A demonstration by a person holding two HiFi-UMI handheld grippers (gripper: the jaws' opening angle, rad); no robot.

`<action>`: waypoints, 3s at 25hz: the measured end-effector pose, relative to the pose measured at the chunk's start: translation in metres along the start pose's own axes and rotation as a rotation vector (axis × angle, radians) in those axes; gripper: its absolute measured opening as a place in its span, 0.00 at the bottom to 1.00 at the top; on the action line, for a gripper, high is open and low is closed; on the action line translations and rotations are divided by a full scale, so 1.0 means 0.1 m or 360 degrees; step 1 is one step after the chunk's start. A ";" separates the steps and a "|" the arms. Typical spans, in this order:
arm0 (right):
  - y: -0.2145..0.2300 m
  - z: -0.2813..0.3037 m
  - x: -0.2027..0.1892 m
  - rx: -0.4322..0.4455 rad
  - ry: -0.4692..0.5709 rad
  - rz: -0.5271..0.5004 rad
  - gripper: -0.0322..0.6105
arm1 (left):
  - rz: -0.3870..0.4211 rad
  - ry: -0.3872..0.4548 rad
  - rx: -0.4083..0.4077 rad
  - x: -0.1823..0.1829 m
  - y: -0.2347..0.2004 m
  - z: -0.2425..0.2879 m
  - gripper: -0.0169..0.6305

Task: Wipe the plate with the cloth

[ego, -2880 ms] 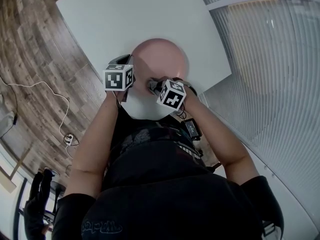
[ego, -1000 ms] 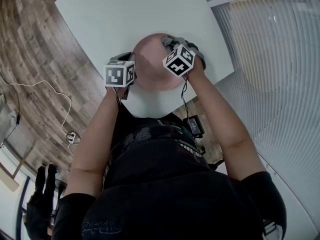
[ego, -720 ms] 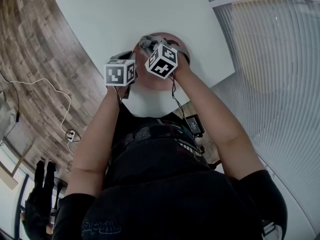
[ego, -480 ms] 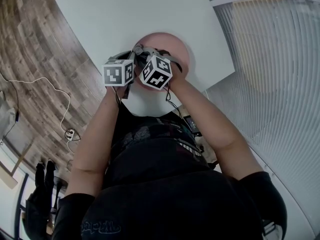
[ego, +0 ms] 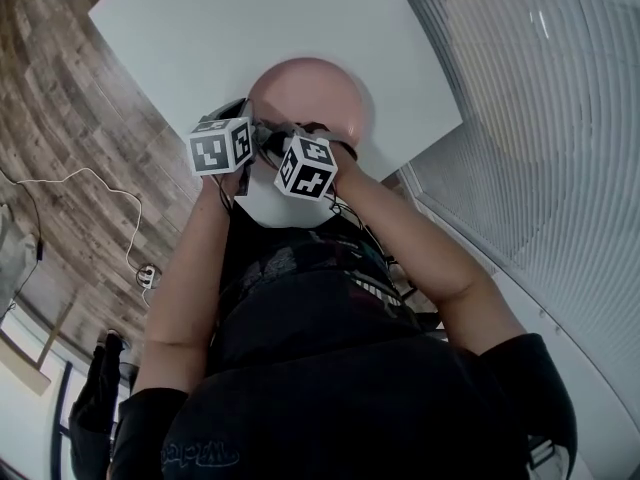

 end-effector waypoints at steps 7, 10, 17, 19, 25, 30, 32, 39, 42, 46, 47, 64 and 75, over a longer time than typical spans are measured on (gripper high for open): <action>-0.18 -0.33 -0.61 0.0066 -0.0272 0.0079 0.11 | 0.0014 0.0005 0.0026 -0.01 0.01 0.01 0.07; -0.05 -0.50 -0.85 0.0016 -0.0434 0.0152 0.11 | 0.0033 -0.0002 0.0024 -0.02 0.02 0.01 0.07; 0.67 -0.76 -1.05 -0.0295 -0.0637 0.0146 0.11 | 0.0063 -0.0035 -0.0001 -0.02 0.02 0.00 0.07; 0.89 -0.76 -1.01 -0.0384 -0.0607 0.0139 0.11 | 0.0070 -0.0035 0.0001 -0.01 0.01 0.00 0.07; 1.35 -0.65 -0.66 -0.0571 -0.0443 0.0221 0.11 | 0.0068 -0.0027 0.0015 0.04 -0.01 0.00 0.08; 1.35 -0.42 -0.26 -0.0568 -0.0268 0.0234 0.11 | 0.0051 -0.0014 0.0038 0.03 -0.02 -0.01 0.08; 1.26 -0.32 -0.12 -0.0542 -0.0237 0.0177 0.11 | 0.0039 -0.0006 0.0048 0.03 -0.02 -0.01 0.08; 0.79 -0.12 0.07 -0.0327 -0.0155 0.0078 0.11 | 0.0024 0.0036 0.0075 0.03 -0.01 0.00 0.07; 0.54 -0.10 0.03 -0.0225 -0.0135 0.0026 0.11 | 0.0029 0.0042 0.0087 0.03 -0.01 0.00 0.07; 0.24 -0.15 -0.15 -0.0085 -0.0191 -0.0033 0.11 | 0.0024 0.0038 0.0087 0.04 -0.02 0.00 0.07; 0.19 -0.18 -0.23 -0.0060 -0.0214 -0.0039 0.11 | 0.0028 0.0036 0.0085 0.03 -0.02 0.01 0.07; 1.04 -0.56 -0.57 -0.0400 -0.0340 0.0201 0.11 | 0.0176 -0.0007 0.0077 0.06 0.02 0.02 0.07; 0.76 -0.10 0.07 -0.0163 -0.0170 0.0139 0.11 | 0.0178 0.0052 0.0110 0.04 0.03 0.03 0.07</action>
Point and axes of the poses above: the fingertips, and each gripper's own axes: z forward along the fingers, y to its right, x out of its top, the point moved 9 cm from there along -z, backward along the fingers, and after that the axes turned 4 degrees about y, right-handed, at the moved point
